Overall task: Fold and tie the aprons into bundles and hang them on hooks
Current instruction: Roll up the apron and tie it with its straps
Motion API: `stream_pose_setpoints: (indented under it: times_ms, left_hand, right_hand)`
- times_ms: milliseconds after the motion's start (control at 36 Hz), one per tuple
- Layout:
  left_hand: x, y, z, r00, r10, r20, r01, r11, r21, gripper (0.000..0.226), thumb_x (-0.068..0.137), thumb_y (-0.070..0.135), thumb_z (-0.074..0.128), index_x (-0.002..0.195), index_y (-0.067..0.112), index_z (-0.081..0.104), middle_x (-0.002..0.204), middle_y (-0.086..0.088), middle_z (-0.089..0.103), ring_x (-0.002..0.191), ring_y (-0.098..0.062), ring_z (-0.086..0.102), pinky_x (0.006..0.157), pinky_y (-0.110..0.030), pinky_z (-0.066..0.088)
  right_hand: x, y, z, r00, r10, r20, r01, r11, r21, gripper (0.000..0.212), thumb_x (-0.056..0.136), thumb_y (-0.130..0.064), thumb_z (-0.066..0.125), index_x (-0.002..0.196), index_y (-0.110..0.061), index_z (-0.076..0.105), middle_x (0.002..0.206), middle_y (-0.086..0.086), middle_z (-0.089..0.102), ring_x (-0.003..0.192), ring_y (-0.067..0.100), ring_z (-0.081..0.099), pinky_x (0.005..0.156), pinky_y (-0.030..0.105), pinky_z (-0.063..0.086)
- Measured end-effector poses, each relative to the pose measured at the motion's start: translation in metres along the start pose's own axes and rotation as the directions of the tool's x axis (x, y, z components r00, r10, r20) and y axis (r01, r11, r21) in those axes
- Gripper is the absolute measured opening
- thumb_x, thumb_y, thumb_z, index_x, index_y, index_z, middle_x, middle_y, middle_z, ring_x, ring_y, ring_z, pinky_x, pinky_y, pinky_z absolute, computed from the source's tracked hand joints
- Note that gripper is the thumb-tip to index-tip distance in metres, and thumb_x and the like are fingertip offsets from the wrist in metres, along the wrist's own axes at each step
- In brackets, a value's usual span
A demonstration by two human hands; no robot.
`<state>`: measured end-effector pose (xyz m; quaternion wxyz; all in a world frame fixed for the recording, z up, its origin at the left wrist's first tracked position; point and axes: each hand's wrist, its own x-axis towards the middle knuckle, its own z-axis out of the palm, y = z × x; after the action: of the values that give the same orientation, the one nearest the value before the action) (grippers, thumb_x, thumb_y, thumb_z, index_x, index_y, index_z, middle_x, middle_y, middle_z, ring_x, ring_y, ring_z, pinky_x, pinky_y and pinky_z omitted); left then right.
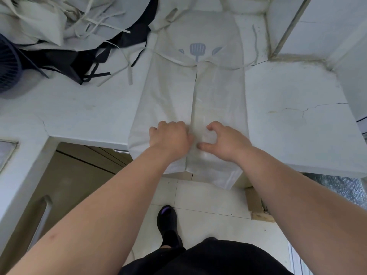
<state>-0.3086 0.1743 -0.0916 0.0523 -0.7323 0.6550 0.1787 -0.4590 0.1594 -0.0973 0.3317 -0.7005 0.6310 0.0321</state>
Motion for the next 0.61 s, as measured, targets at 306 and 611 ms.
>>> stream_pose_setpoints:
  times_ms: [306, 611]
  left_hand:
    - [-0.003, -0.03, 0.018, 0.987, 0.145, -0.063, -0.152, 0.979, -0.136, 0.039, 0.096, 0.042, 0.047, 0.133, 0.031, 0.047, 0.139, 0.001, 0.037, 0.13, -0.023, 0.035, 0.103, -0.036, 0.028]
    - [0.02, -0.082, 0.011, 0.986, 0.052, 0.156, -0.068, 0.993, 0.099, 0.07, 0.091, 0.07, 0.014, 0.15, 0.04, -0.01, 0.159, 0.003, -0.021, 0.146, -0.022, -0.018, 0.117, -0.052, -0.004]
  right_hand:
    - [0.017, -0.022, -0.005, 0.994, -0.106, -0.003, 0.106, 0.993, -0.05, 0.064, 0.088, -0.036, 0.057, 0.147, -0.025, 0.032, 0.147, 0.008, 0.033, 0.133, 0.028, 0.036, 0.108, 0.035, 0.033]
    - [0.041, -0.044, 0.012, 0.997, -0.061, 0.036, 0.069, 0.946, -0.316, 0.063, 0.092, -0.064, 0.031, 0.148, -0.042, 0.013, 0.159, -0.007, 0.004, 0.14, 0.029, 0.018, 0.111, 0.043, 0.017]
